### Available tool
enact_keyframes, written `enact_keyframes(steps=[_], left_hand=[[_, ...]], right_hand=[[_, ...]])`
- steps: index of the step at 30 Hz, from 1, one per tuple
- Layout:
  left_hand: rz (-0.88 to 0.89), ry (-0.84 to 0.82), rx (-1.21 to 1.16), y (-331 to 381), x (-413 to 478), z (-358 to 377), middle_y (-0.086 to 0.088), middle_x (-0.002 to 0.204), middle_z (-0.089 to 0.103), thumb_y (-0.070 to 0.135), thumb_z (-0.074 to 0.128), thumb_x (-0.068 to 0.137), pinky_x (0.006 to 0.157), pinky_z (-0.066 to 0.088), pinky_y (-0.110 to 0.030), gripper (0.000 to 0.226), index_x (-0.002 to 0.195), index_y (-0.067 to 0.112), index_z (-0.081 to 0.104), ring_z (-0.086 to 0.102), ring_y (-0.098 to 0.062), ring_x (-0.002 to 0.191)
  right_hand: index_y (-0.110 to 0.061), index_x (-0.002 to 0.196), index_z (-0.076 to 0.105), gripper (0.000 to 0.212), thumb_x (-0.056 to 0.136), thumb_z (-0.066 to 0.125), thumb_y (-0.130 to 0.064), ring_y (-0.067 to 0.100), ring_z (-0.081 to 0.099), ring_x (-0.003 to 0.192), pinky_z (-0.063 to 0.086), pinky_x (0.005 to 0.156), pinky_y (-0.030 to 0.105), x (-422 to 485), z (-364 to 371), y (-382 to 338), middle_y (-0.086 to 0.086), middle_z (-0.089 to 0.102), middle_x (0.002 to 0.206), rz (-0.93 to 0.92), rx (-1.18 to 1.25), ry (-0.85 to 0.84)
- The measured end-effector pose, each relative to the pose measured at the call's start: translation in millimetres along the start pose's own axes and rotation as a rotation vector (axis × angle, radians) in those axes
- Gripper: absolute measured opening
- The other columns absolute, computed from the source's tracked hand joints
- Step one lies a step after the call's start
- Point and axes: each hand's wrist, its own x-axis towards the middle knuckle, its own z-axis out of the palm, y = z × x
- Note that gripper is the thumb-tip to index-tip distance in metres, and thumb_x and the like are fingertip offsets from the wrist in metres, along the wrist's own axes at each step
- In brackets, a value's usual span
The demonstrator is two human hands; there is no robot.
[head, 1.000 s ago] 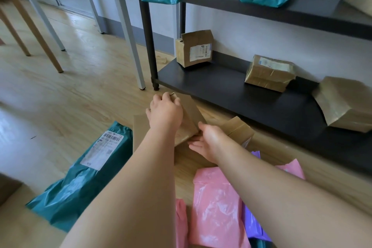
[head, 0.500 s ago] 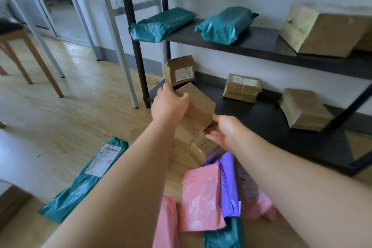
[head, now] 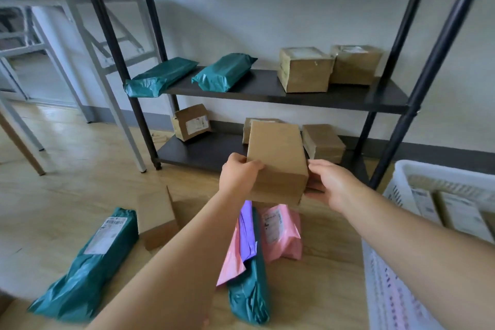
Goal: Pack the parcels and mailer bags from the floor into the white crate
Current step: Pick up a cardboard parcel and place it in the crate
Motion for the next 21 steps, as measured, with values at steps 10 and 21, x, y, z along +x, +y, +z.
enact_keyframes(steps=[10,21], left_hand=[[-0.091,-0.185,-0.171,0,-103,56,-0.007,0.106,0.064,0.026,0.075,0.076,0.08,0.056,-0.035,0.044,0.115,0.016,0.058,0.064,-0.024,0.098],[-0.186,-0.312,-0.355,-8,-164,70,-0.013,0.105,0.064,0.007,0.067,0.084,0.072,0.052,-0.031,0.027,0.11,0.011,0.063,0.061,-0.026,0.097]], right_hand=[[-0.023,0.127,0.059,0.038,0.09,0.067,-0.024,0.016,0.064,0.105,0.052,0.094,0.04,-90,-129,14,-0.001,0.068,0.113,-0.187,-0.31,-0.011],[-0.015,0.128,0.058,0.062,0.079,0.071,-0.051,0.015,0.07,0.094,0.055,0.077,0.026,-150,-179,62,0.002,0.072,0.107,-0.09,-0.168,-0.079]])
